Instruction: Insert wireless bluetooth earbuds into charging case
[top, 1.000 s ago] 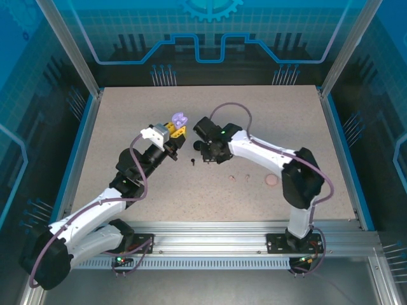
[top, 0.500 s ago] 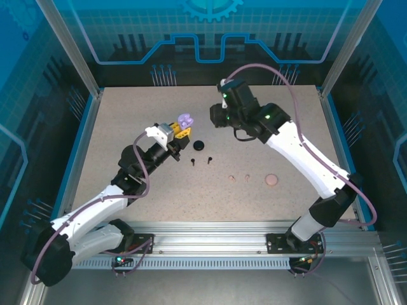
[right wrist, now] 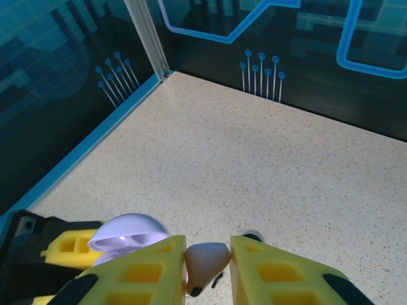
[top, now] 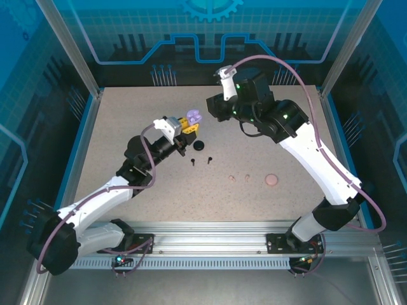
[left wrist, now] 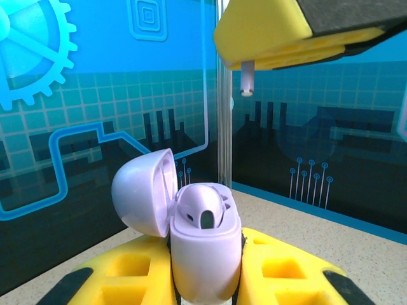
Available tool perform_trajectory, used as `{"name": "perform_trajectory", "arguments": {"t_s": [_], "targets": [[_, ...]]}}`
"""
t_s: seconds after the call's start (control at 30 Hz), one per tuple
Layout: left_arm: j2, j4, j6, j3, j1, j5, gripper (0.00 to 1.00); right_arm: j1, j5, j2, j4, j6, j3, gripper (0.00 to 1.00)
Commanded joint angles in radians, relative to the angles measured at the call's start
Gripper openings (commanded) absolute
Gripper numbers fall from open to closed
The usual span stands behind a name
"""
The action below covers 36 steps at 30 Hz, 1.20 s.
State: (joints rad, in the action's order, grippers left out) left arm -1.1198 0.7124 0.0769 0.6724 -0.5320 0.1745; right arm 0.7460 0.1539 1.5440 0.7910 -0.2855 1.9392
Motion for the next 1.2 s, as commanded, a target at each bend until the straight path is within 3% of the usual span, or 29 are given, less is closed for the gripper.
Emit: {"name": "perform_trajectory", "arguments": {"t_s": [0.0,1.17], "targets": [[-0.016,0.026,-0.022,0.046,0.003,0.034,0.0,0.031,-0.004,-0.026,-0.017,0.052,-0.013,0.24],[-0.031,0.024,-0.023,0.062,-0.007,0.038,0.0,0.084,0.039,0.057,-0.013,0.052,-0.018,0.22]]}}
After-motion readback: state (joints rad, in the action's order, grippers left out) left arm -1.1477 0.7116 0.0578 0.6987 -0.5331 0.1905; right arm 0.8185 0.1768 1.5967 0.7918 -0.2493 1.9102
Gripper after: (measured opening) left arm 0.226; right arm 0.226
